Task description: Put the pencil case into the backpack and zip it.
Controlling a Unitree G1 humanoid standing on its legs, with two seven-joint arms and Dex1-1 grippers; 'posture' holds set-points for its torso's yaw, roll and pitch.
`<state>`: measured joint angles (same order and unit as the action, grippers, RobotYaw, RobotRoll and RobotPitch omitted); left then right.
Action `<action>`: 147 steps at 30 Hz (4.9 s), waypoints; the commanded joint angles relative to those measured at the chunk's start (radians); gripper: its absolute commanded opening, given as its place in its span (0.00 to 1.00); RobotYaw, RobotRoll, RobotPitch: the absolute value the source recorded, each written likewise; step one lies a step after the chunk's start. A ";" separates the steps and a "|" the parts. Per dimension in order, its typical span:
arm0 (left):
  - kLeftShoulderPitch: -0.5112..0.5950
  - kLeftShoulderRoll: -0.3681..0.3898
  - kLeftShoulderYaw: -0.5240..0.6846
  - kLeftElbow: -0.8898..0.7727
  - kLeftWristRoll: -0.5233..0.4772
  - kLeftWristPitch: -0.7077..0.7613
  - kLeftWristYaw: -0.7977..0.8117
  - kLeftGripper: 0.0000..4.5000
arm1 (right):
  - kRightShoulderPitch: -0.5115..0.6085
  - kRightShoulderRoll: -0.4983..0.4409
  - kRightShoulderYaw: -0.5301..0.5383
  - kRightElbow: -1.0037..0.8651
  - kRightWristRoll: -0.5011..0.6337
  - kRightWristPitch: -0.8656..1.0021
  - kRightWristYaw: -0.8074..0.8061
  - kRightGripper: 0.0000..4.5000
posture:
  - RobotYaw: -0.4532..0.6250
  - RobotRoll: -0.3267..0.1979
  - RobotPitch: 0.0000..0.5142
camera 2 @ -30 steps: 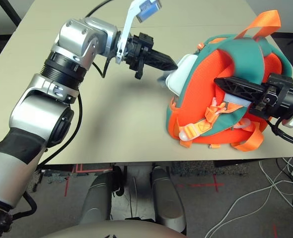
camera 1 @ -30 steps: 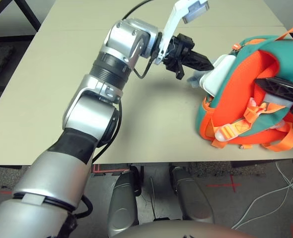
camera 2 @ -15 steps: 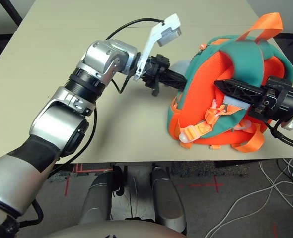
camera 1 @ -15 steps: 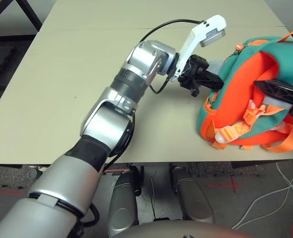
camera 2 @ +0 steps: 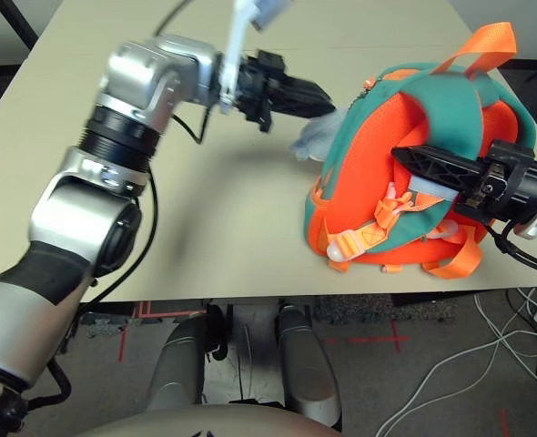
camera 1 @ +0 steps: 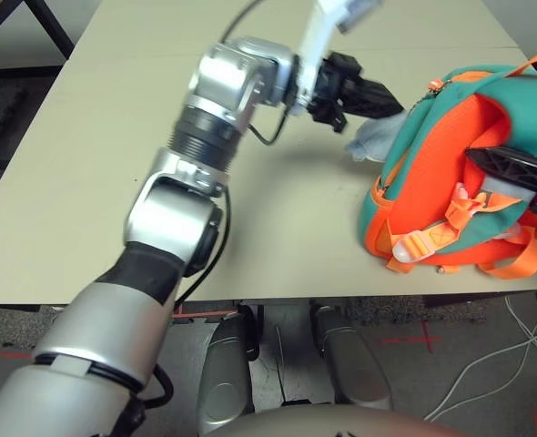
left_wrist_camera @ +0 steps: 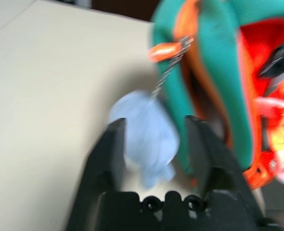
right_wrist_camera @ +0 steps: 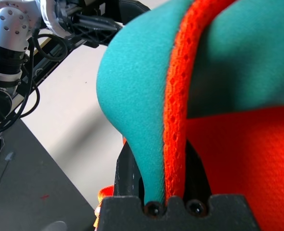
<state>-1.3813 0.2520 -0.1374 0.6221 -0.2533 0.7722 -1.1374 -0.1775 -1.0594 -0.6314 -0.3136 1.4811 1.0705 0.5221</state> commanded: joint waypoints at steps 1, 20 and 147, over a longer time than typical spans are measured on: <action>0.023 -0.037 0.019 0.090 -0.008 -0.015 0.032 0.88 | -0.019 -0.001 0.024 -0.009 -0.006 -0.006 0.021 0.01 | 0.23 0.62 0.37; -0.015 -0.197 0.207 0.564 -0.025 -0.123 0.082 1.00 | 0.038 0.032 -0.029 -0.070 0.028 -0.013 -0.024 0.01 | 0.18 0.62 0.35; 0.051 -0.277 0.368 0.686 0.025 -0.409 -0.027 1.00 | 0.122 -0.087 -0.088 -0.105 0.238 0.004 -0.154 0.01 | 0.02 0.62 0.49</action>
<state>-1.3464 -0.0166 0.2265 1.2807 -0.2297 0.3665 -1.1718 -0.0623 -1.1315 -0.6904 -0.3950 1.6925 1.0687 0.3726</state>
